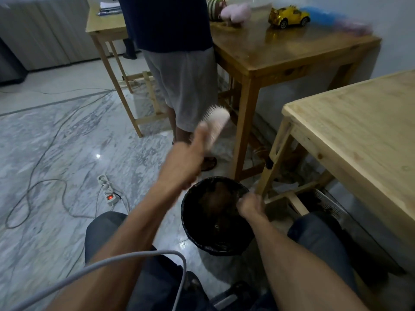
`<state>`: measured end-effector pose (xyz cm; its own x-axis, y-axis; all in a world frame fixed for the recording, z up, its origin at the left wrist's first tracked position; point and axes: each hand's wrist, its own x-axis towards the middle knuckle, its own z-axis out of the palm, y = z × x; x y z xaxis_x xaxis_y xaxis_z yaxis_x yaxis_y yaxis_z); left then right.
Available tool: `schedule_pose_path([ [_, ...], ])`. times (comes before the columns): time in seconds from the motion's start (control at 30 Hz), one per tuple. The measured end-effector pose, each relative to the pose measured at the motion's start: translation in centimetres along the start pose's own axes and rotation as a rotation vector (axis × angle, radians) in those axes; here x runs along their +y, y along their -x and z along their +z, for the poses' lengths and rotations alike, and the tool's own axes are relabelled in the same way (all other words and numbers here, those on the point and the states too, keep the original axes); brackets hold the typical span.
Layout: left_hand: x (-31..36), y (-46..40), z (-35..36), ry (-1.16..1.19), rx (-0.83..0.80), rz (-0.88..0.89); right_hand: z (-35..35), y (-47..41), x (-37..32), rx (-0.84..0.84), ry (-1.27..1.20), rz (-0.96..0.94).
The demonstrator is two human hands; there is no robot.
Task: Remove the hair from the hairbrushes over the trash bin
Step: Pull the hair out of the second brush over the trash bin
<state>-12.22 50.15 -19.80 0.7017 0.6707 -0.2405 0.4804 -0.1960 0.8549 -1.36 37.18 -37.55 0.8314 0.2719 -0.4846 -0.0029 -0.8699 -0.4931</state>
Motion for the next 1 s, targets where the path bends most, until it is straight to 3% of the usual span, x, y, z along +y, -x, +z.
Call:
schedule_pose_path([
  [0.07,2.2,-1.2,-2.2,0.073,0.042,0.023,0.2,0.4,1.4,-0.081,-0.047,0.012],
  [0.2,2.2,-2.4,-1.6,0.068,-0.016,-0.113,-0.4,-0.6,-0.8,-0.238,-0.280,-0.038],
  [0.37,-0.4,-2.4,1.4,0.053,-0.106,-0.190,-3.6,0.2,-3.4,-0.465,-0.203,-0.020],
  [0.63,-1.5,-3.0,2.7,-0.098,-0.182,-0.237,-6.3,1.8,-4.4,-0.695,-0.515,-0.390],
  [0.8,-2.5,-3.2,2.1,-0.094,-0.177,-0.133,-5.0,0.5,-3.3,-0.441,-0.656,-0.404],
  [1.0,-3.8,-4.3,-0.1,-0.083,0.054,-0.073,-3.4,-1.1,1.2,-0.198,-0.460,-0.256],
])
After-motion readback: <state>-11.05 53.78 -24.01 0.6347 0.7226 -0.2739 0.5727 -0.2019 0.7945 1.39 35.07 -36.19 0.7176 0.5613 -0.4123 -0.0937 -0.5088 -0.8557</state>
